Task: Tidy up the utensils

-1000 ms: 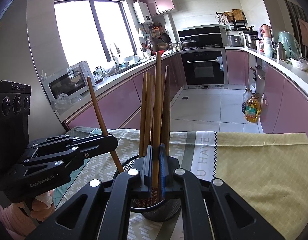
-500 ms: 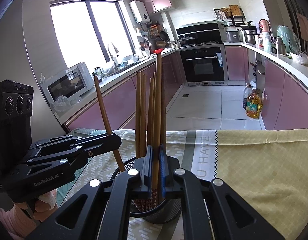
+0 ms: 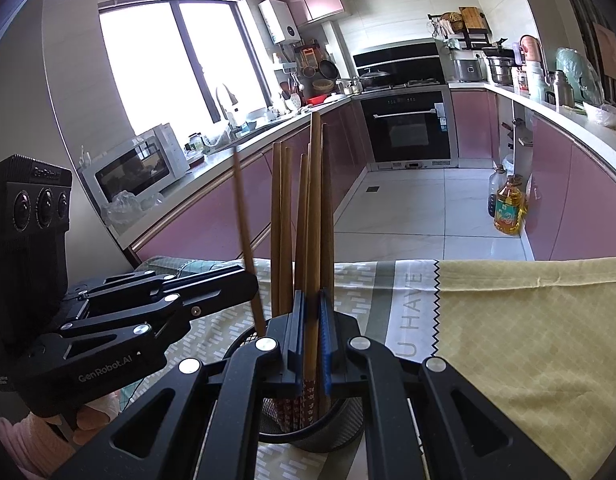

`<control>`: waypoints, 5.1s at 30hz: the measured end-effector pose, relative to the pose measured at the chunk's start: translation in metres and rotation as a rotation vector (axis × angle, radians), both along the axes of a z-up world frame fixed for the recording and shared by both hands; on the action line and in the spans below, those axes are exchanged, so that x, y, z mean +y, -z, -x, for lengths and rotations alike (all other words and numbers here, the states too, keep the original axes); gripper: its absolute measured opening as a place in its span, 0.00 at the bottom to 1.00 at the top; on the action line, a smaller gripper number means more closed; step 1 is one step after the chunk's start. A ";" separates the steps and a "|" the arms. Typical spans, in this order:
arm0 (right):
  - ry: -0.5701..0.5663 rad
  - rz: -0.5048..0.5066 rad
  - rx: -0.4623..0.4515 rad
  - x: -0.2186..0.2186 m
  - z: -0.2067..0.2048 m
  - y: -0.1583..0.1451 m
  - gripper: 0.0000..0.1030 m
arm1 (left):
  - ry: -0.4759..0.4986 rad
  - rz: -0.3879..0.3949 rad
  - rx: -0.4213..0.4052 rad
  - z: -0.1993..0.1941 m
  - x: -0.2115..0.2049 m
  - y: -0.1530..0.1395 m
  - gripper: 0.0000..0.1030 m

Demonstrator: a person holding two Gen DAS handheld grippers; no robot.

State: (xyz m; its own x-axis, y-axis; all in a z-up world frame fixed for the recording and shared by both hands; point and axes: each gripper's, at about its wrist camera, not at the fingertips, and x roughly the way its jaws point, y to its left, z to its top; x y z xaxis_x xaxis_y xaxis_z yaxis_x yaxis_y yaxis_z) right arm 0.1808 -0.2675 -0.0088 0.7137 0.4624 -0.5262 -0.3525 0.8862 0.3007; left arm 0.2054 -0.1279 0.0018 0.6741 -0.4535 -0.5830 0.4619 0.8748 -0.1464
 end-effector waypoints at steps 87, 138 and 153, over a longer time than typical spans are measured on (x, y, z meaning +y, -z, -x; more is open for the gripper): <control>0.274 0.165 -0.460 0.036 0.163 -0.012 0.93 | -0.467 0.023 -0.449 0.195 0.118 -0.011 0.94; 0.273 0.155 -0.450 0.037 0.161 -0.009 0.93 | -0.470 0.022 -0.453 0.195 0.116 -0.013 0.94; 0.272 0.153 -0.448 0.037 0.161 -0.009 0.93 | -0.469 0.021 -0.452 0.196 0.116 -0.013 0.94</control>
